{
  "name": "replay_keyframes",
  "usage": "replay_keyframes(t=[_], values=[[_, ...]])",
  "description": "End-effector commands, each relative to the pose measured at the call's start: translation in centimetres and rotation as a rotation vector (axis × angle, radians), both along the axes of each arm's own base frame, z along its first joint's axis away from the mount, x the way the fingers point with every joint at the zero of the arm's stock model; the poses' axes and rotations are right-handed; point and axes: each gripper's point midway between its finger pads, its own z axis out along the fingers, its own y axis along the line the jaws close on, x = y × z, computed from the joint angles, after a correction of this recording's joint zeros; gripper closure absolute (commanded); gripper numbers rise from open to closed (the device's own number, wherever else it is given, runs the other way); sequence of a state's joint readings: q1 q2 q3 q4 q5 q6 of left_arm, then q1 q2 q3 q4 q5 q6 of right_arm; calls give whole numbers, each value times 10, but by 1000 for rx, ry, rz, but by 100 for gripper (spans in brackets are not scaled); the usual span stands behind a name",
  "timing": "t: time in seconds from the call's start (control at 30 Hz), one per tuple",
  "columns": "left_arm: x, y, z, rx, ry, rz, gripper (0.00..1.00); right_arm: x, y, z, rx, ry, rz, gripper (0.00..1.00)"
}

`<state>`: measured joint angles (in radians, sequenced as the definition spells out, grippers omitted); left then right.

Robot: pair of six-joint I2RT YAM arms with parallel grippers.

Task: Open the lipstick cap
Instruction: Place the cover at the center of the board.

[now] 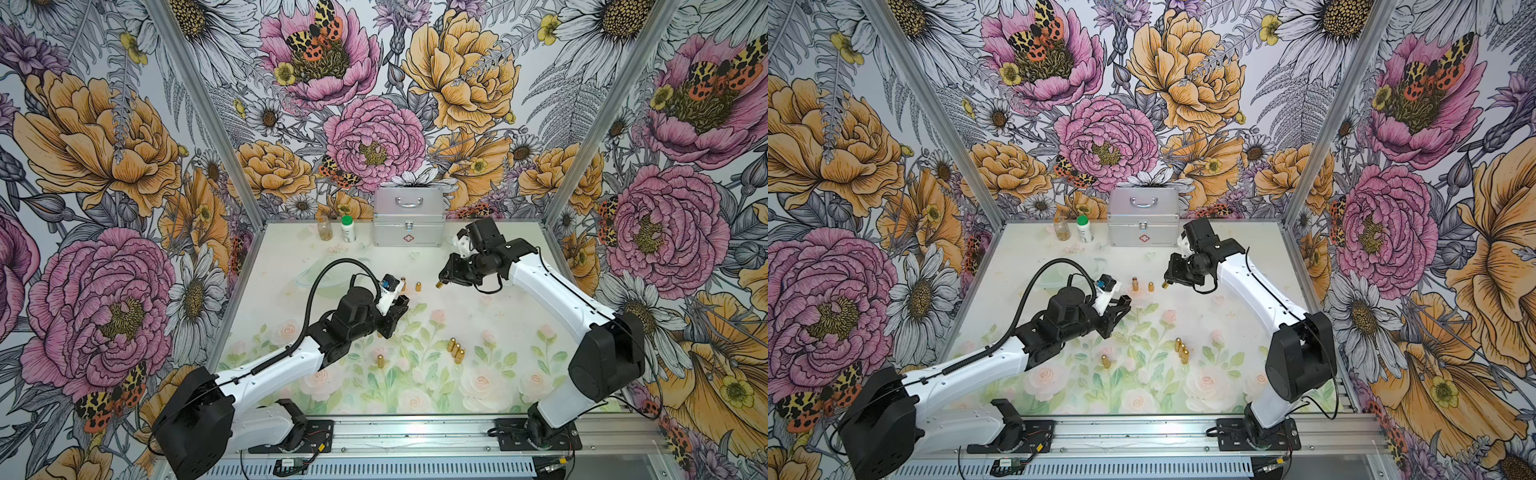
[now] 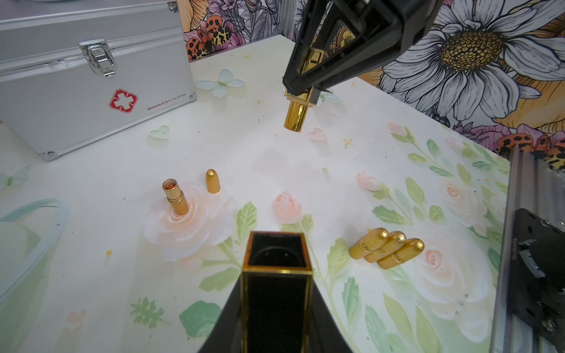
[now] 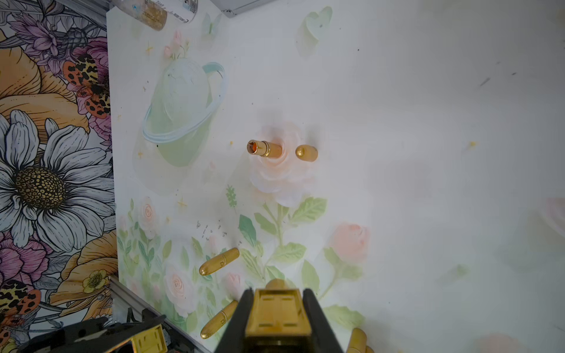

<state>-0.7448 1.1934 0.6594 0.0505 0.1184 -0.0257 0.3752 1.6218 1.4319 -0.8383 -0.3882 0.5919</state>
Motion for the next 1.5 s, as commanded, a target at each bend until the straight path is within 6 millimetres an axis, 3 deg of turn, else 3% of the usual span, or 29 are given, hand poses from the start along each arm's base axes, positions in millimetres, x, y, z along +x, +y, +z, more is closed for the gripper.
replay_keyframes(t=[0.0, 0.4, 0.57, 0.73, 1.03, 1.27, 1.4, 1.43, 1.47], values=[[15, 4, 16, -9, 3, 58, 100, -7, 2, 8, 80, 14, 0, 82], [61, 50, -1, 6, 195, 295, 100, -24, -4, 20, 117, -10, -16, 82], [84, 70, -25, 40, 334, 366, 100, -26, -5, 21, 118, -16, -18, 82], [91, 86, -44, 75, 454, 431, 100, -31, -5, 21, 123, -16, -12, 82], [97, 91, -93, 202, 570, 512, 100, -30, -6, 15, 110, -14, -20, 82], [115, 77, -103, 366, 433, 531, 100, -28, -6, 10, 106, -15, -26, 82], [129, 61, -104, 331, 386, 533, 100, -27, -5, 8, 108, -13, -29, 82], [131, 61, -119, 347, 400, 543, 100, -26, -5, 9, 107, -15, -32, 82], [134, 62, -118, 337, 385, 553, 100, -26, -5, 9, 107, -16, -32, 82]])
